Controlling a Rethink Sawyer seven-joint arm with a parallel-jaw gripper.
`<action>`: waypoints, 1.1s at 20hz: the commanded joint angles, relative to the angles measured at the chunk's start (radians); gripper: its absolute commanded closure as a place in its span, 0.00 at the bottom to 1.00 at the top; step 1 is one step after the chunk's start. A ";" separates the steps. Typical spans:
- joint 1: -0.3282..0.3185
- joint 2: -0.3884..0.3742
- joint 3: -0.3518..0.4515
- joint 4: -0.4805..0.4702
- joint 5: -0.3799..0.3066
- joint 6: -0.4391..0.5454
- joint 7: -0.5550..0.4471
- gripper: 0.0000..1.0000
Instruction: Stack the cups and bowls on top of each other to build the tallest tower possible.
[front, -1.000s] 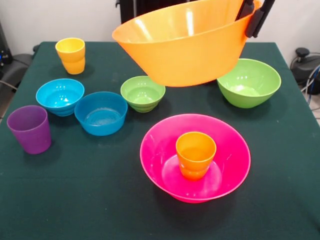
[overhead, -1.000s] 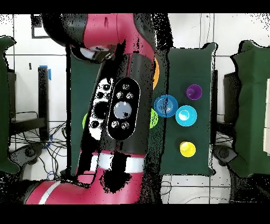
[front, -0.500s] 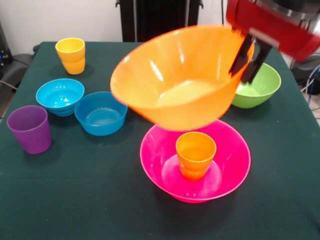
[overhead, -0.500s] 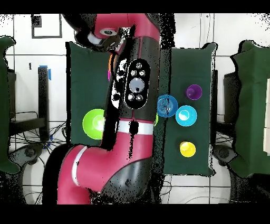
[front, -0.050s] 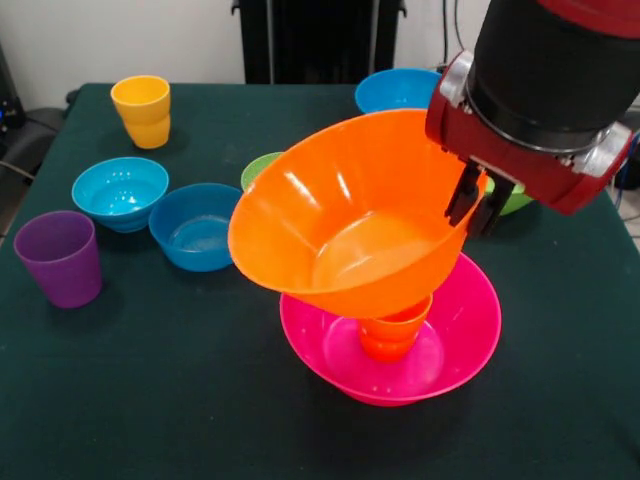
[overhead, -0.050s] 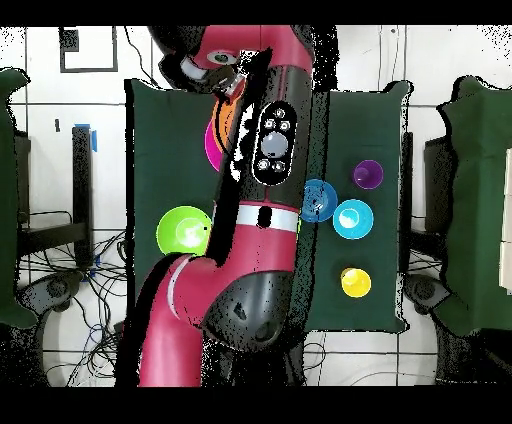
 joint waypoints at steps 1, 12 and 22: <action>-0.065 0.052 -0.425 -0.072 0.315 -0.065 -0.081 1.00; -0.118 0.029 -0.955 -0.043 0.722 -0.054 -0.059 1.00; -0.106 -0.058 -1.390 0.005 0.958 0.089 -0.087 1.00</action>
